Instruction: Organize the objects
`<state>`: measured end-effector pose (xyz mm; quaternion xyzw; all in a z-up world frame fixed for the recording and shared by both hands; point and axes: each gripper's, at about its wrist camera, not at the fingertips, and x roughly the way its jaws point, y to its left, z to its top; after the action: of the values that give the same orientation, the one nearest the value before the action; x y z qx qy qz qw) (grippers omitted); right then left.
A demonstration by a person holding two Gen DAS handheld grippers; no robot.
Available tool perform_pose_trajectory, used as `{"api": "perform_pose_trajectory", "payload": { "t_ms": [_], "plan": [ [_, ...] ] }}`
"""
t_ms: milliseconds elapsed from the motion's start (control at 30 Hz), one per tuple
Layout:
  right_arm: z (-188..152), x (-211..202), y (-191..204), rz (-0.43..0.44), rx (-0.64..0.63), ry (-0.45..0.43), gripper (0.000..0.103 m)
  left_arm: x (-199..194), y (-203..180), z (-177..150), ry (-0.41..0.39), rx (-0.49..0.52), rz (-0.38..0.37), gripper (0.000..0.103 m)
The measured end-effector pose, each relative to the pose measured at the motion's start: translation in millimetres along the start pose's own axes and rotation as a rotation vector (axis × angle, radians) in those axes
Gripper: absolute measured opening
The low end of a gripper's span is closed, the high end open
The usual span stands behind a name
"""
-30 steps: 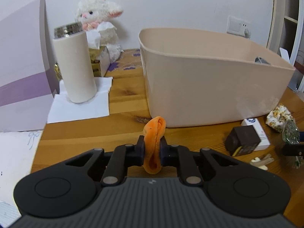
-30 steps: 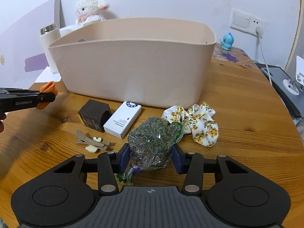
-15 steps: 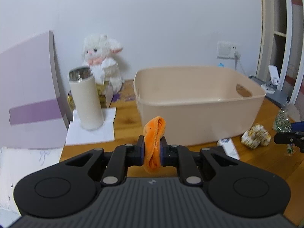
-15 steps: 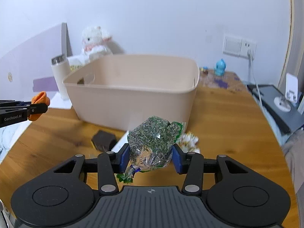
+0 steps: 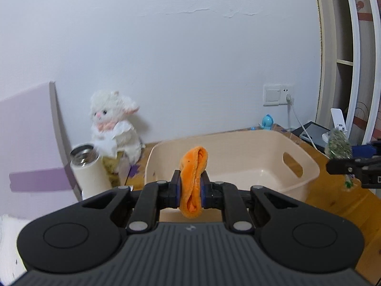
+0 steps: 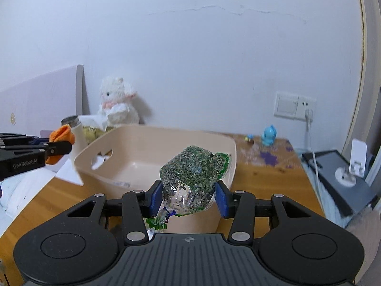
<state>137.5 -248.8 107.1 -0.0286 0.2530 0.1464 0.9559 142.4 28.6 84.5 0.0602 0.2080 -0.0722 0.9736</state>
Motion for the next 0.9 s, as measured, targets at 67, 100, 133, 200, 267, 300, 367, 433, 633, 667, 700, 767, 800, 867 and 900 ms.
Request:
{"api": "perform_pose_trajectory", "payload": {
  "t_ms": [67,100,133,200,267,300,367,433,633,667,700,767,800,867,900],
  "plan": [
    [9,8,-2,0.001,0.005,-0.005,0.043,10,-3,7,-0.001,0.001,0.0,0.017],
    [14,13,-4,0.002,0.007,-0.006,0.043,17,-5,10,0.0,-0.001,-0.003,0.017],
    [19,18,-5,0.001,0.007,-0.007,0.043,23,-7,14,0.002,0.0,-0.001,0.017],
    [26,28,-6,-0.003,0.003,-0.007,0.043,38,-11,18,0.013,0.008,0.009,0.017],
    [32,39,-6,-0.008,-0.004,-0.003,0.044,53,-16,21,0.03,0.011,0.015,0.017],
    [33,45,-7,0.001,-0.01,0.003,0.043,61,-17,22,0.042,0.011,0.016,0.017],
    [35,57,-7,0.0,-0.014,0.02,0.043,78,-20,23,0.075,0.007,0.016,0.017],
    [34,70,-5,0.0,-0.021,0.043,0.043,95,-25,21,0.107,0.018,0.025,0.017],
    [24,109,2,-0.017,-0.072,0.138,0.043,138,-32,10,0.226,0.018,0.026,0.017],
    [23,115,2,-0.013,-0.074,0.16,0.043,143,-34,8,0.246,0.022,0.03,0.017],
    [22,123,2,-0.005,-0.08,0.188,0.043,149,-36,5,0.276,0.027,0.036,0.017],
    [18,131,3,0.004,-0.085,0.224,0.043,158,-36,0,0.334,0.013,0.038,0.017],
    [16,135,5,0.002,-0.091,0.235,0.043,161,-36,-2,0.355,0.002,0.032,0.017],
    [12,142,7,-0.006,-0.103,0.26,0.044,167,-35,-6,0.401,0.002,0.035,0.017],
    [9,145,7,-0.005,-0.101,0.273,0.044,171,-35,-9,0.429,-0.002,0.039,0.017]
  ]
}}
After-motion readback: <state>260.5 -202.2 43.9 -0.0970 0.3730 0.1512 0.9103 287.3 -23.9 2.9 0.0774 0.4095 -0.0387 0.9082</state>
